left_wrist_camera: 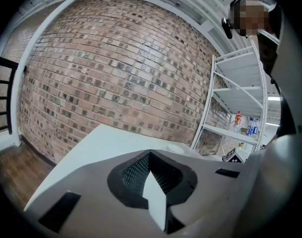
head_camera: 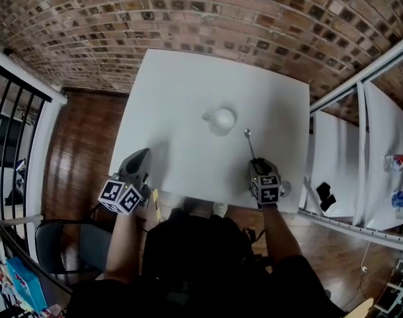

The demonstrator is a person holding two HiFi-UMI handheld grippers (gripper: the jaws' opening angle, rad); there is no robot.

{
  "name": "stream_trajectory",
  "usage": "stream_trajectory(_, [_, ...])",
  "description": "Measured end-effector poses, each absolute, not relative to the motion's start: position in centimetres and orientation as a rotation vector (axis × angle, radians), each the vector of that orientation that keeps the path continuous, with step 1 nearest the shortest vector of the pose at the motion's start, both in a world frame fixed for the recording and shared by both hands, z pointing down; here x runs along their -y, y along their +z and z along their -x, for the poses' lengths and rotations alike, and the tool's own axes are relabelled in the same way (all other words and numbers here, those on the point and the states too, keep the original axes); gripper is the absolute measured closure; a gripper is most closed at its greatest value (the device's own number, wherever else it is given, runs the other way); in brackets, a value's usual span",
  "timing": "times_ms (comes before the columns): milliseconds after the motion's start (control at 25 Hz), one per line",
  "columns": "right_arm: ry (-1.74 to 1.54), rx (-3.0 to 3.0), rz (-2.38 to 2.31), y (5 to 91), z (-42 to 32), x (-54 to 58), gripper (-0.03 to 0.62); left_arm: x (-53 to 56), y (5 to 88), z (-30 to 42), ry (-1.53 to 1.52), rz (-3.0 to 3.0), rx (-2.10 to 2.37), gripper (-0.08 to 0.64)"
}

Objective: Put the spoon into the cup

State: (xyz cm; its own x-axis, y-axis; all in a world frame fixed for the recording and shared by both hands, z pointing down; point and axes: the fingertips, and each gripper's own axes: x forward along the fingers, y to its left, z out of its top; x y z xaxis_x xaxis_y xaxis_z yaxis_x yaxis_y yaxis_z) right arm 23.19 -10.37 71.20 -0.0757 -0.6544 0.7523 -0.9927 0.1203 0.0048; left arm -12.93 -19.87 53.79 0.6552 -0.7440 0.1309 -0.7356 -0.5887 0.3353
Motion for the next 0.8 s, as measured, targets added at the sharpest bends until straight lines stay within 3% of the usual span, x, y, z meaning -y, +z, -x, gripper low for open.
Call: stream_trajectory(800, [0.531, 1.884, -1.709, 63.6, -24.5, 12.8, 0.466, 19.5, 50.4, 12.8, -0.089, -2.601, 1.170, 0.557])
